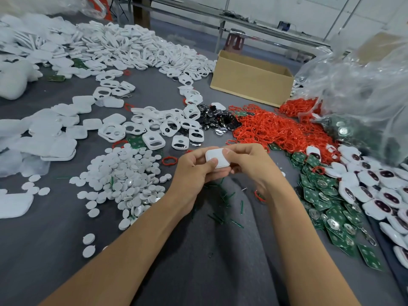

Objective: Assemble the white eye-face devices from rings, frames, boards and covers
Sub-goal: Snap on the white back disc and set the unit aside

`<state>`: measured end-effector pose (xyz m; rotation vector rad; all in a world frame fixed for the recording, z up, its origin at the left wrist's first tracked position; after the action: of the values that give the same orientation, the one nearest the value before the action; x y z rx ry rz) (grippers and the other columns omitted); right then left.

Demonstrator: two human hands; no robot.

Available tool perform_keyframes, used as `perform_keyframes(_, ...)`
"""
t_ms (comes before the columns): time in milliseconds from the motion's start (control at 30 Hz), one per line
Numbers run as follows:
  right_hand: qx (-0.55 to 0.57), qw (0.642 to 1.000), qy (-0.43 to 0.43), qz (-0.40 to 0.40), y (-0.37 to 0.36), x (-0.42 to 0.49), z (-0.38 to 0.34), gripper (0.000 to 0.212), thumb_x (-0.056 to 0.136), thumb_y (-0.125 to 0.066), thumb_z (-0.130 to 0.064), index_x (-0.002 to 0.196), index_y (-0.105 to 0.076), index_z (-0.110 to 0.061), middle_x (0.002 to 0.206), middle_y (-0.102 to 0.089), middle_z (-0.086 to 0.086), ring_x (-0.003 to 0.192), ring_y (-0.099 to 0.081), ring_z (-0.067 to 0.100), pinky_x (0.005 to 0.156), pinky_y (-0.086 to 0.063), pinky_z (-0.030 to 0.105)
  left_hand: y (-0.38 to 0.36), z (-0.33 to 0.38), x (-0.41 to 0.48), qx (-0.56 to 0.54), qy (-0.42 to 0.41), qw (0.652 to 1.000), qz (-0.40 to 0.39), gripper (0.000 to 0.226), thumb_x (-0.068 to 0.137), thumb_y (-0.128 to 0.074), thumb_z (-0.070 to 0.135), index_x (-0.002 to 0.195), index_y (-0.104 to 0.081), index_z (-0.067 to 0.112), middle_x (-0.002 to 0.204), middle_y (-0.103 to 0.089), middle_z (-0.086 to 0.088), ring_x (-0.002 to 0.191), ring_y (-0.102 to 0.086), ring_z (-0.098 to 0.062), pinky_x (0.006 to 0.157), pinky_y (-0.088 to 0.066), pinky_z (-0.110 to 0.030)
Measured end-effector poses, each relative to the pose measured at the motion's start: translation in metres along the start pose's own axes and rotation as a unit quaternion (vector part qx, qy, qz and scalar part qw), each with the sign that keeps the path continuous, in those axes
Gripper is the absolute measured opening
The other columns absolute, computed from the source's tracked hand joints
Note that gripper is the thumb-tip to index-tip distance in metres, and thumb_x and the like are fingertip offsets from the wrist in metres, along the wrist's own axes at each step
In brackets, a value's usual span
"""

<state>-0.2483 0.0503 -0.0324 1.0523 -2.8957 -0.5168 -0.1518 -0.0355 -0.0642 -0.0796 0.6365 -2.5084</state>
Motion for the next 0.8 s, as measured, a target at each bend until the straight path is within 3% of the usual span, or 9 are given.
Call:
perform_keyframes(267, 0.08, 0.996, -0.033, -0.034, 0.001, -0.003, -0.002, 0.022, 0.088, -0.054, 0.003, 0.098, -0.073, -0.001, 0.082, -0.063, 0.02, 0.066, -0.047, 0.022, 0.051, -0.037, 0.02, -0.004, 0.003, -0.004, 0.022, -0.028, 0.999, -0.02, 0.03, 0.092, -0.052, -0.011, 0.094, -0.07, 0.013, 0.083, -0.075, -0.005, 0.07, -0.072, -0.02, 0.065, -0.058, -0.022)
perform_keyframes(467, 0.089, 0.996, -0.01, -0.022, -0.001, -0.002, -0.001, 0.022, 0.089, -0.055, 0.005, 0.104, -0.071, 0.004, 0.101, -0.067, 0.032, 0.077, -0.049, 0.027, 0.052, -0.041, 0.018, -0.003, 0.005, -0.005, 0.011, -0.053, 0.998, 0.006, 0.019, 0.097, -0.053, 0.004, 0.096, -0.071, 0.009, 0.087, -0.074, -0.006, 0.075, -0.072, -0.021, 0.067, -0.059, -0.024)
perform_keyframes(667, 0.103, 0.995, 0.011, -0.005, -0.001, -0.001, -0.001, 0.017, 0.086, -0.059, 0.007, 0.09, -0.073, -0.001, 0.073, -0.064, 0.014, 0.06, -0.048, 0.019, 0.048, -0.042, 0.017, 0.002, 0.005, -0.002, 0.017, -0.058, 0.997, 0.044, 0.018, 0.096, -0.053, 0.001, 0.101, -0.07, 0.001, 0.102, -0.069, -0.025, 0.088, -0.068, -0.041, 0.065, -0.061, -0.028)
perform_keyframes(800, 0.075, 0.996, 0.053, 0.022, -0.004, -0.002, -0.004, 0.021, 0.084, -0.062, 0.008, 0.084, -0.074, -0.008, 0.054, -0.062, 0.0, 0.047, -0.045, 0.008, 0.047, -0.037, 0.016, 0.005, 0.005, -0.002, 0.023, -0.078, 0.994, 0.068, 0.018, 0.095, -0.053, -0.003, 0.101, -0.07, -0.005, 0.098, -0.069, -0.024, 0.084, -0.067, -0.033, 0.064, -0.061, -0.031)
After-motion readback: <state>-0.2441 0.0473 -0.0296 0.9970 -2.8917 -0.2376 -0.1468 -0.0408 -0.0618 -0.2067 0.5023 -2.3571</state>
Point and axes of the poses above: each hand's wrist, its own x-axis towards the middle knuckle, its own y-axis out of the back of the hand, z = x × y, the point moved 5 cm from there along x, towards the middle knuckle
